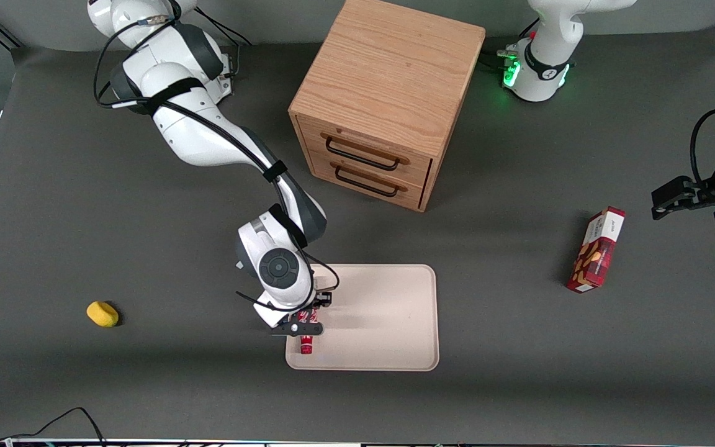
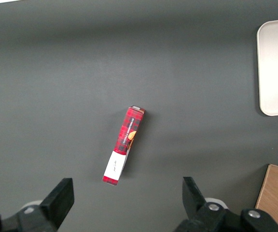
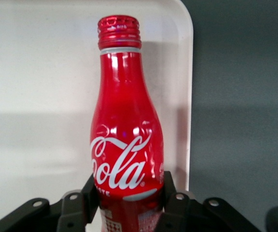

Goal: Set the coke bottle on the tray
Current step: 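Lower the bottle onto the tray and open the right gripper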

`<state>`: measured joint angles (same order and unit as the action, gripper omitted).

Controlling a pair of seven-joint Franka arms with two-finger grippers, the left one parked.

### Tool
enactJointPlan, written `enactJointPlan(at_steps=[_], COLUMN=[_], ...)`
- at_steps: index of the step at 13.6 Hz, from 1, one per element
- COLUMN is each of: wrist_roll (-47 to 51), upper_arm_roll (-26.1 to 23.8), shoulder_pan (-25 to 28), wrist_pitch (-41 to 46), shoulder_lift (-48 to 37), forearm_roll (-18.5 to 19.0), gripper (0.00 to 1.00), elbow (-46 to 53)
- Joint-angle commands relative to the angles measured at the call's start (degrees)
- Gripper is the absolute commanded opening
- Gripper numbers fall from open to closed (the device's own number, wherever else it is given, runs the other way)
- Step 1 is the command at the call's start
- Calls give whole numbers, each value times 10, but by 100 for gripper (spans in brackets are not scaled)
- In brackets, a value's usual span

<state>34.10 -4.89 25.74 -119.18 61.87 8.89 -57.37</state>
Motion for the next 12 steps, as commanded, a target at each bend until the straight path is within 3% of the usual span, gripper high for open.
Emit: enactJointPlan(at_steps=[1,8,12], wrist_roll=[-9,-5,0], upper_arm_roll=[4,2,-6], shoulder_pan=[5,1,-12], wrist_pitch=[2,17,62], shoulder_lift=[9,-17,-180], forearm_roll=[9,8,0], gripper=[100,100,100], elbow=[23,6,-172])
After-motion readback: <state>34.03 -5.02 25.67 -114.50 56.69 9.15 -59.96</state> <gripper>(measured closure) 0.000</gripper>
